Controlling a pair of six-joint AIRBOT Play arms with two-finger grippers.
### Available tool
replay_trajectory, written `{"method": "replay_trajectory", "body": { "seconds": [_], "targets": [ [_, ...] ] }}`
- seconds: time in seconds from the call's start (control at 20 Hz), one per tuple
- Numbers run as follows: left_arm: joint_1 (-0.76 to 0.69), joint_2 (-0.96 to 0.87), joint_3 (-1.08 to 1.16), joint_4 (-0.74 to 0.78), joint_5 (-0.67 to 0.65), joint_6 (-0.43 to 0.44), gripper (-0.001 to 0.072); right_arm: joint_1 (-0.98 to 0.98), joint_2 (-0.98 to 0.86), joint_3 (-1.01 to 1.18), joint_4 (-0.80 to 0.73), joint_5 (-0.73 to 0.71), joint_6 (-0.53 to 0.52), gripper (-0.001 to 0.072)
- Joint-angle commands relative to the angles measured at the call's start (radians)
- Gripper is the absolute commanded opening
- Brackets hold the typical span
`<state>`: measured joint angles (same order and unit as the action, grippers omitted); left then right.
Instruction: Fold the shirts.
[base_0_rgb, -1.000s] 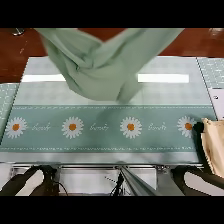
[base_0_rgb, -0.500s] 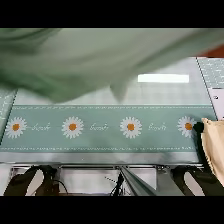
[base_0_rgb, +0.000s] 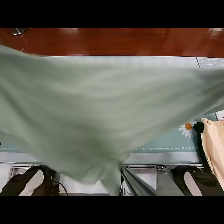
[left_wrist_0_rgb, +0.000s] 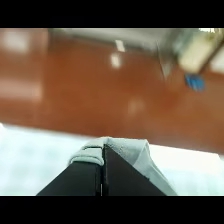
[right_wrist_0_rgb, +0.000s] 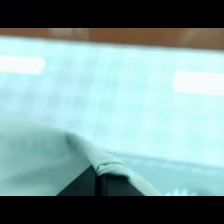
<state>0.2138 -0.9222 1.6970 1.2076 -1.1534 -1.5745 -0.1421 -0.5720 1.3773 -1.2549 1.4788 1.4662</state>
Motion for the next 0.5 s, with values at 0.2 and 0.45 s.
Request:
{"method": "replay_trajectory", "body": {
  "seconds": [0.2, 0.45],
  "targets": [
    [-0.201, -0.417, -0.109, -0.088, 0.169, 0.043, 0.0022, 0.000, -0.218, -0.511, 0.026, -0.338, 0.008, 0.0024],
    [-0.263, -0.580, -0.109, -0.094, 0.162, -0.054, 0.0023, -0.063, -0.597, -0.469, 0.033, -0.527, -0.005, 0.0024]
  ]
}}
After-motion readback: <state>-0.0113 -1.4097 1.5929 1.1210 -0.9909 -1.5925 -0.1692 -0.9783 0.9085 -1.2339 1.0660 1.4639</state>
